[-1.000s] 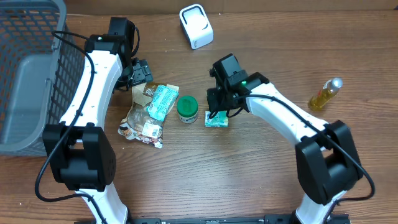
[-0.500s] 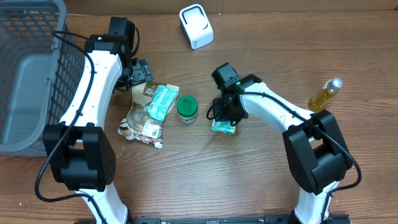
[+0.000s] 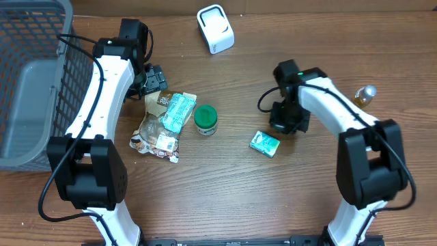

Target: Scan the item barcode

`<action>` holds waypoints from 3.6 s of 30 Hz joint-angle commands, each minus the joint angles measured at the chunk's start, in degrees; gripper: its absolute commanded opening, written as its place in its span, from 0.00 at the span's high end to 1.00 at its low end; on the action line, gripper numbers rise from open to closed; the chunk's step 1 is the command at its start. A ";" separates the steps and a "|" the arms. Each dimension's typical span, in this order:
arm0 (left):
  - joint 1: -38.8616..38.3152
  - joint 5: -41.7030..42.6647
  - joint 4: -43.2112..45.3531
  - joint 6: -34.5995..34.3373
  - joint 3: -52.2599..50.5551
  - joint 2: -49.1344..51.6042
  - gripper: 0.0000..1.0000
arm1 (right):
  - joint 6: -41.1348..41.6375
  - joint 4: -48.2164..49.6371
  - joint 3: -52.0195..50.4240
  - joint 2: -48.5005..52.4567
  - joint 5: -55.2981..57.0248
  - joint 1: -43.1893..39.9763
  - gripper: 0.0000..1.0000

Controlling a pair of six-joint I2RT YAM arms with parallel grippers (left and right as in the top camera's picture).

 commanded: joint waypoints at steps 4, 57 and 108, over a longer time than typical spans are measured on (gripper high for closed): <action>0.04 -0.68 -0.11 0.68 0.68 0.17 0.00 | -1.16 -9.20 0.72 -3.72 -1.42 0.28 0.92; 0.04 0.50 5.40 -1.92 0.68 0.17 0.00 | -16.24 2.34 2.71 -4.00 -18.43 1.36 0.41; -28.63 36.74 23.45 -3.39 -15.37 4.17 0.96 | -16.26 9.11 -7.43 -3.87 -24.37 -3.91 0.65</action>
